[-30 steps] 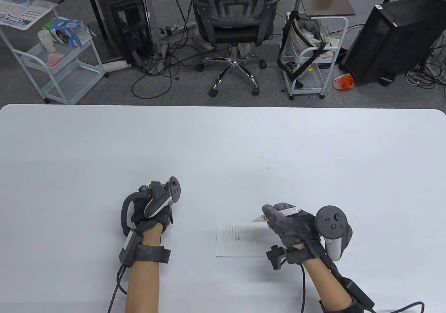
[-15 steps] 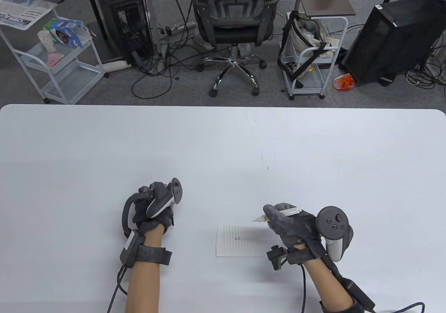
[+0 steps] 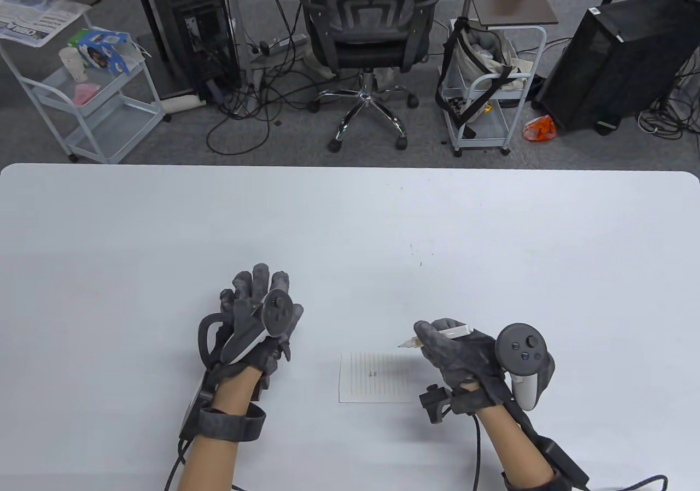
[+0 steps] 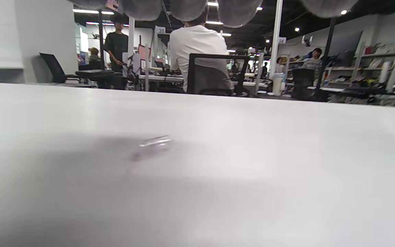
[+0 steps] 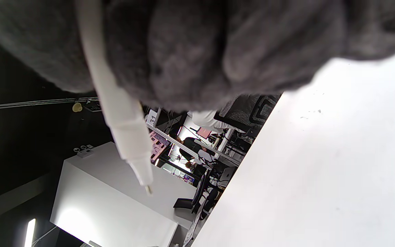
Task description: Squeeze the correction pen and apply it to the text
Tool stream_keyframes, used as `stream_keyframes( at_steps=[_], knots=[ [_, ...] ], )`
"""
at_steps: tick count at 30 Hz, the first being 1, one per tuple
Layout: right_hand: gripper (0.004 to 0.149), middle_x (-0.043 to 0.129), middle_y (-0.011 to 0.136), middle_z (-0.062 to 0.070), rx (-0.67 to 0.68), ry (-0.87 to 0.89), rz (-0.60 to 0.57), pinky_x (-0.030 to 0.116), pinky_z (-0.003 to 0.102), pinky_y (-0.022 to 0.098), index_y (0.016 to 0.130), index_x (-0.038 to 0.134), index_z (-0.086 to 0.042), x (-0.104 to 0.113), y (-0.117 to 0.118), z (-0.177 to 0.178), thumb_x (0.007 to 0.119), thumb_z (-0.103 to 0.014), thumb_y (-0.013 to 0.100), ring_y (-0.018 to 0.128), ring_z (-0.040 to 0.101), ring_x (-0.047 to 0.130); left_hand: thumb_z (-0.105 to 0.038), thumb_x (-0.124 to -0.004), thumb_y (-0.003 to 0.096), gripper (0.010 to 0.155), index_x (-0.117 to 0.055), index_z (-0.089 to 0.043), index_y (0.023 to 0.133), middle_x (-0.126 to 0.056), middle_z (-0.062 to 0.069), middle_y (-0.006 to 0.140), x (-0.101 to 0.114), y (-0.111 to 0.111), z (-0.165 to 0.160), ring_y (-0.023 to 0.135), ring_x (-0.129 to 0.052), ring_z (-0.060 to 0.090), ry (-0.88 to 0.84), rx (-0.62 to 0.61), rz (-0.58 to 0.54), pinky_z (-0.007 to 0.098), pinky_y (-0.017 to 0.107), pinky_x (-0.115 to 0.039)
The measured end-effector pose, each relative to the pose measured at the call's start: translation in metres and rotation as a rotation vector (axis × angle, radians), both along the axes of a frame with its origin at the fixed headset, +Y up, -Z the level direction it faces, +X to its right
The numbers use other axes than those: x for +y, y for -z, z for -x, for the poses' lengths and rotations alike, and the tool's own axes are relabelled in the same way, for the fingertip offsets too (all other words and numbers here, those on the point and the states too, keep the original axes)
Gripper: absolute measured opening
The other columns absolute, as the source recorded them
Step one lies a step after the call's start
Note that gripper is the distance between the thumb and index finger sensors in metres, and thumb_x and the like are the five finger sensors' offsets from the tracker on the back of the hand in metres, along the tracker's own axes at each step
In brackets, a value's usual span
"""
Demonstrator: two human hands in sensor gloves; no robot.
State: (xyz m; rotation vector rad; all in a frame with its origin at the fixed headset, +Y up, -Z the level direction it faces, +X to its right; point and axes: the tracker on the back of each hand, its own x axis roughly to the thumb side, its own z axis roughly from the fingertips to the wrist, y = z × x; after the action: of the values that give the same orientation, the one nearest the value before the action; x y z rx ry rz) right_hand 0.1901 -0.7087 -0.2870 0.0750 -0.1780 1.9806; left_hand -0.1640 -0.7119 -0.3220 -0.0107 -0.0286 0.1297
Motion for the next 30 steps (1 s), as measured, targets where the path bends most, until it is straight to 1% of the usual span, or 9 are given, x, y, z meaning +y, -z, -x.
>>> stream_keyframes(
  at_steps=[4,8,10,11,13,15,21,25,30],
  knots=[
    [0.042,0.101,0.031,0.001,0.008,-0.034,-0.001,0.085,0.045,0.033,0.049,0.095,-0.02,-0.002,0.0,0.004,0.084,-0.059,0.04,0.018,0.024,0.096,-0.066,-0.059,0.0415,0.076,-0.045,-0.032,0.108,-0.04,0.004,0.121,0.005,-0.026,-0.02,0.112,-0.047,0.041,-0.035,-0.109,-0.025,0.064,0.075,-0.05],
    [0.042,0.101,0.031,0.001,0.018,-0.057,-0.002,0.085,0.045,0.033,0.049,0.095,-0.02,-0.003,-0.001,0.008,0.084,-0.059,0.039,0.018,0.024,0.096,-0.066,-0.058,0.042,0.076,-0.044,-0.033,0.109,-0.034,0.003,0.122,0.001,-0.047,-0.044,0.113,-0.038,0.04,0.013,-0.231,0.034,0.064,0.076,-0.046],
    [0.042,0.101,0.031,0.001,0.024,-0.06,-0.001,0.085,0.045,0.032,0.049,0.095,-0.02,-0.004,-0.001,0.01,0.084,-0.059,0.04,0.018,0.024,0.096,-0.066,-0.058,0.042,0.077,-0.04,-0.033,0.109,-0.032,0.003,0.122,-0.007,-0.053,-0.057,0.114,-0.035,0.038,0.045,-0.288,0.051,0.063,0.076,-0.044],
    [0.042,0.101,0.031,0.001,0.025,-0.068,-0.003,0.085,0.045,0.032,0.049,0.095,-0.02,-0.004,-0.002,0.011,0.084,-0.059,0.04,0.018,0.024,0.096,-0.066,-0.057,0.042,0.077,-0.04,-0.032,0.109,-0.032,0.003,0.122,-0.01,-0.055,-0.06,0.114,-0.034,0.037,0.051,-0.303,0.058,0.063,0.077,-0.044],
    [0.042,0.101,0.031,0.001,0.026,-0.101,-0.014,0.085,0.045,0.032,0.049,0.095,-0.02,-0.003,-0.003,0.013,0.084,-0.059,0.04,0.018,0.024,0.097,-0.066,-0.057,0.042,0.077,-0.039,-0.032,0.109,-0.03,0.003,0.122,-0.02,-0.057,-0.069,0.114,-0.032,0.036,0.06,-0.343,0.111,0.062,0.077,-0.042],
    [0.042,0.101,0.031,0.001,0.027,-0.126,-0.024,0.085,0.045,0.033,0.049,0.095,-0.02,-0.003,-0.003,0.016,0.084,-0.059,0.039,0.018,0.024,0.097,-0.065,-0.056,0.0422,0.077,-0.037,-0.032,0.109,-0.028,0.003,0.121,-0.026,-0.059,-0.073,0.113,-0.029,0.035,0.033,-0.366,0.144,0.061,0.077,-0.039],
    [0.042,0.101,0.031,0.001,0.028,-0.211,-0.028,0.084,0.045,0.033,0.049,0.096,-0.019,-0.004,-0.003,0.027,0.085,-0.059,0.039,0.018,0.024,0.097,-0.064,-0.056,0.0426,0.078,-0.034,-0.029,0.109,-0.028,0.004,0.121,-0.039,-0.063,-0.079,0.112,-0.026,0.034,-0.005,-0.405,0.202,0.06,0.077,-0.037],
    [0.042,0.101,0.031,0.001,0.024,-0.357,-0.043,0.085,0.045,0.033,0.049,0.096,-0.019,-0.007,-0.004,0.043,0.085,-0.059,0.039,0.018,0.024,0.097,-0.061,-0.055,0.044,0.076,-0.033,-0.028,0.108,-0.026,0.002,0.12,-0.051,-0.06,-0.085,0.111,-0.022,0.032,0.008,-0.416,0.289,0.059,0.077,-0.035],
    [0.042,0.102,0.031,0.001,0.041,-0.528,-0.058,0.085,0.045,0.033,0.049,0.096,-0.019,-0.015,-0.004,0.068,0.085,-0.058,0.039,0.018,0.025,0.097,-0.059,-0.054,0.045,0.074,-0.029,-0.028,0.108,-0.021,0.001,0.12,-0.064,-0.054,-0.092,0.11,-0.018,0.03,0.06,-0.412,0.364,0.057,0.078,-0.032]
  ],
)
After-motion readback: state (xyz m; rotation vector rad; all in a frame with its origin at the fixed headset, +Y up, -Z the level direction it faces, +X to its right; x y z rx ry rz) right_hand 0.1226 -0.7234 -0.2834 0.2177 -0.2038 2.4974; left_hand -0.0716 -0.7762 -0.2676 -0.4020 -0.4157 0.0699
